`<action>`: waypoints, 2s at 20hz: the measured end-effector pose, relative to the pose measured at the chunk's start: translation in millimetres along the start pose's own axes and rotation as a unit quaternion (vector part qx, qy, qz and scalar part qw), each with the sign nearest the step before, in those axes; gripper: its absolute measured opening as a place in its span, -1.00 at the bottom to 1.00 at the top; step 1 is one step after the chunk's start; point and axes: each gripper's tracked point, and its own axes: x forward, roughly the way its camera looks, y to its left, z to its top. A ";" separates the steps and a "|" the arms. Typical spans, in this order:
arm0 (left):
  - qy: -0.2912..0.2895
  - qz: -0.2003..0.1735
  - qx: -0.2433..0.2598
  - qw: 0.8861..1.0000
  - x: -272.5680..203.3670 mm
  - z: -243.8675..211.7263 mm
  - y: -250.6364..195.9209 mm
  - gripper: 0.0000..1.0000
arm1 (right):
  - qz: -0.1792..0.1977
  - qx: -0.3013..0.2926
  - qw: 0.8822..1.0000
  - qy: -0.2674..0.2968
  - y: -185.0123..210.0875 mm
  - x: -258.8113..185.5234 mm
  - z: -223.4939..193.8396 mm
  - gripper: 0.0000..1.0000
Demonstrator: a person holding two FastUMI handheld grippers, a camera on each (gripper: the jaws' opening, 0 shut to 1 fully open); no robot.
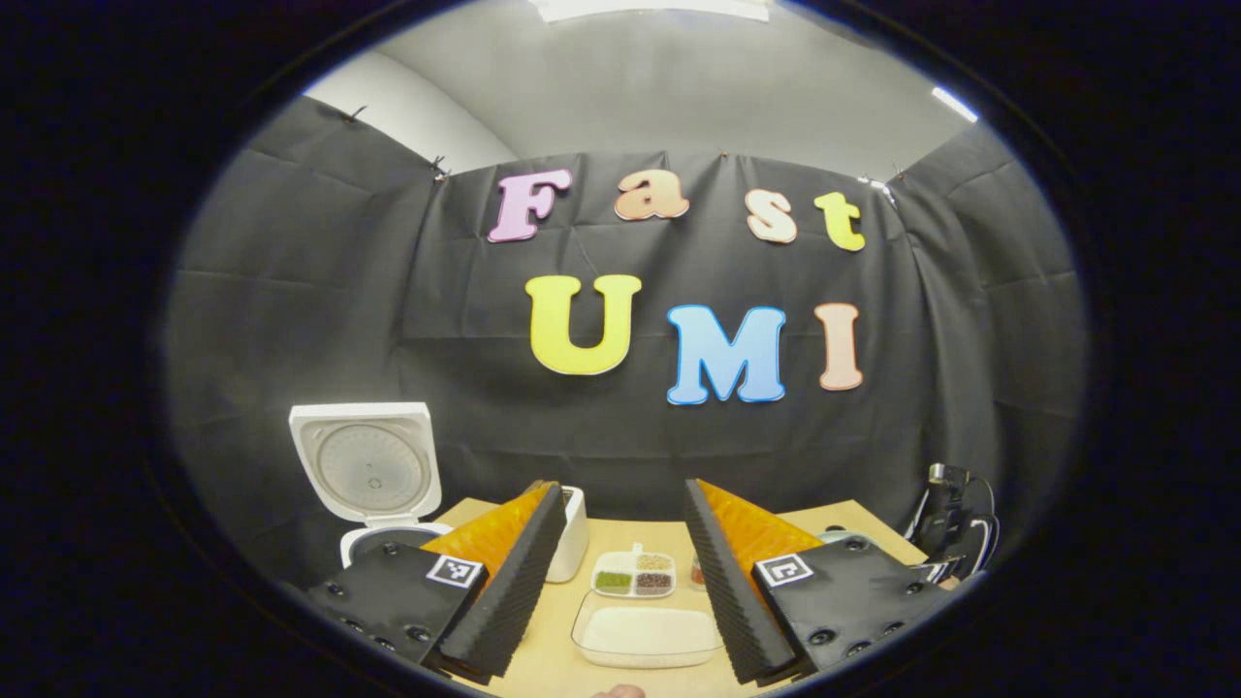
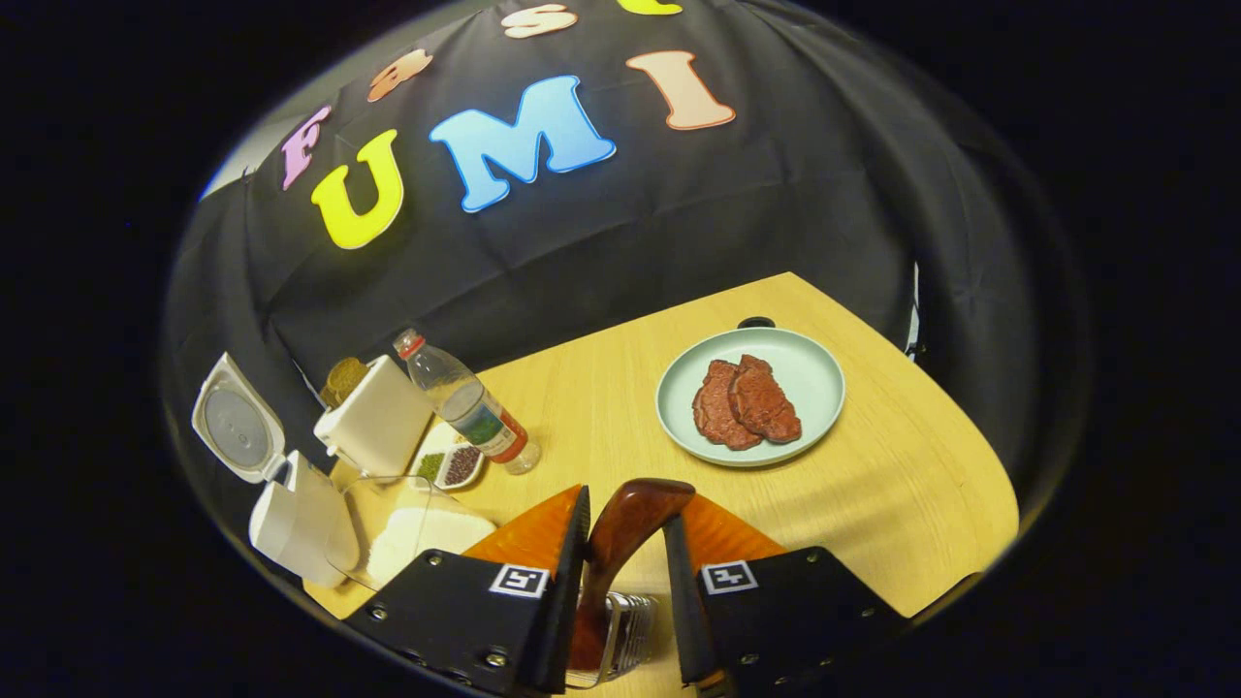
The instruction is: Close the left gripper, press the button to open the rice cooker; take a wooden spoon from the chopstick holder with the right hand, scoop a spoonful of rice and pour it into the rice cooker, then put the wooden spoon back into the chopstick holder.
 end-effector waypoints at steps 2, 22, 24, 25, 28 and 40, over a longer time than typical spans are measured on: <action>-0.011 -0.008 0.001 1.000 4.7 6.9 8.6 0.77 | 0.006 0.010 1.000 0.005 6.4 -10.2 1.8 -0.48; -0.019 -0.019 0.008 1.000 -2.8 -1.5 94.0 0.77 | 0.112 -0.066 0.985 -0.111 185.2 -93.2 87.6 -0.81; -0.015 -0.018 0.008 1.000 -4.3 -5.7 98.8 0.76 | 0.121 -0.077 0.984 -0.104 208.0 -75.8 76.9 -0.82; -0.015 -0.016 0.007 1.000 -6.0 -6.4 102.4 0.76 | 0.125 -0.085 0.984 -0.096 217.5 -65.0 68.6 -0.82; -0.012 -0.012 0.007 1.000 -9.4 -9.0 114.1 0.77 | 0.119 -0.111 0.984 -0.065 231.8 -31.6 37.7 -0.81; 0.013 0.013 0.014 1.000 -5.9 -31.9 156.6 0.77 | 0.085 -0.171 0.981 -0.015 241.4 52.3 -33.2 -0.81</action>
